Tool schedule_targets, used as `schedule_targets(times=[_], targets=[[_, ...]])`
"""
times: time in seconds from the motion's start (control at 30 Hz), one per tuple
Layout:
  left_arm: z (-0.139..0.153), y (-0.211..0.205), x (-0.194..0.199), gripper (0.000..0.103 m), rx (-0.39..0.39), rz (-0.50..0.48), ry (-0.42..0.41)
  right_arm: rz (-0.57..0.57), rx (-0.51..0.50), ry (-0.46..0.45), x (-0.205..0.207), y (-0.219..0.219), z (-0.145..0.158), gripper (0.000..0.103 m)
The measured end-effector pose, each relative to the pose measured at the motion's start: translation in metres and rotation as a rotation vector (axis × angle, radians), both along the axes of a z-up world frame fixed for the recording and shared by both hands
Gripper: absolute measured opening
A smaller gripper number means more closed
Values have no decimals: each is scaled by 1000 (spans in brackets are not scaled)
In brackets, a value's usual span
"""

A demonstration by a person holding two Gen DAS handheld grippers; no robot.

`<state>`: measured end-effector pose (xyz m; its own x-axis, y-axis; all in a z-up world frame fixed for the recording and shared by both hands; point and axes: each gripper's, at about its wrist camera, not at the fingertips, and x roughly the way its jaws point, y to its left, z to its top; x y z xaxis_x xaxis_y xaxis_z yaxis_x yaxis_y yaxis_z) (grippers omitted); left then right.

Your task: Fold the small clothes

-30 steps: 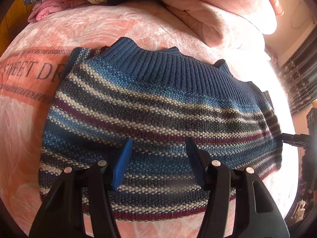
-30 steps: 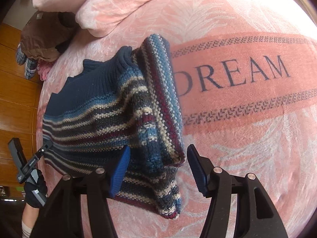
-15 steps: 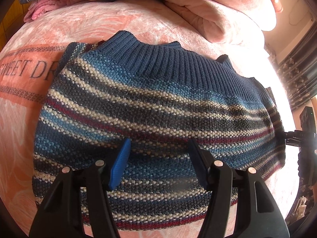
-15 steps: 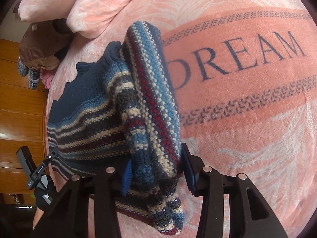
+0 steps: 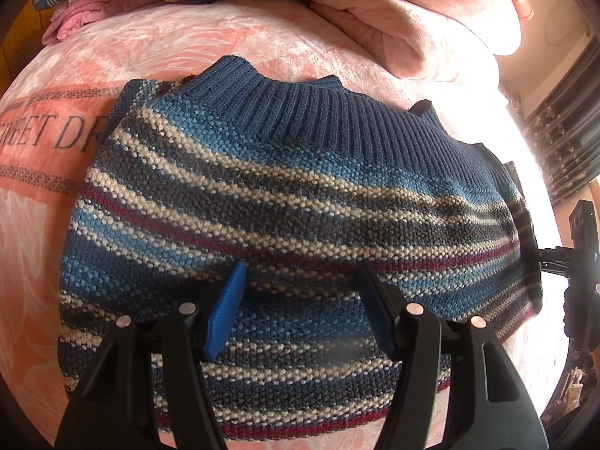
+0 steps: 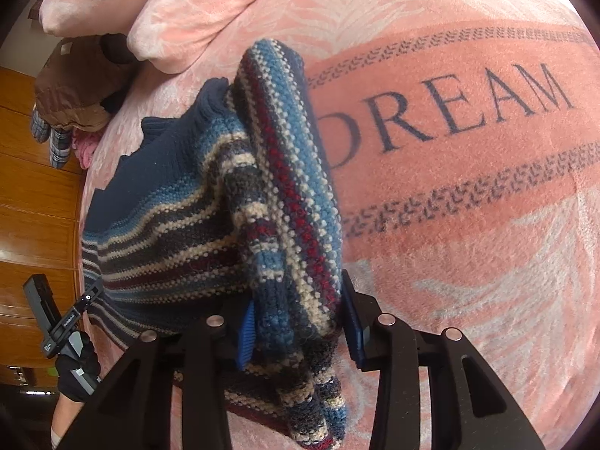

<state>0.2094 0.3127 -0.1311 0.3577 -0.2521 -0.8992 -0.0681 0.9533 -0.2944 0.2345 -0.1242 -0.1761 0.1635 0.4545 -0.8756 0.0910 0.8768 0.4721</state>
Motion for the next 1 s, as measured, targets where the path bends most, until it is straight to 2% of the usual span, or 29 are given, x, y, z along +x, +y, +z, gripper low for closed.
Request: schedule_targets(times=[0.07,0.13,0.23,0.37,0.5,0.6,0.73,0.83,1.0], targets=[[3,2,2,61,-24,21,15,-25,60,8,-3,-4,5,30],[8,7,4,61,-65,42,22,-32,133,6,-4,-3,19,28],[18,11,5,61,-107,55,12,9,177,-43,2,18,53,28],[25,15,3,61,-132,59,9,116,167,-87,14,71,94,28],[27,18,0,61,-126,57,8,242,124,-108,16,132,117,28],[28,21,0,61,-127,60,10,318,84,-109,14,172,118,28],[30,23,0,61,-131,66,8,371,9,-75,12,211,97,28],[34,25,0,61,-135,63,1,369,-16,-53,10,225,78,29],[41,28,2,61,-151,61,-17,349,13,-44,7,233,62,37]])
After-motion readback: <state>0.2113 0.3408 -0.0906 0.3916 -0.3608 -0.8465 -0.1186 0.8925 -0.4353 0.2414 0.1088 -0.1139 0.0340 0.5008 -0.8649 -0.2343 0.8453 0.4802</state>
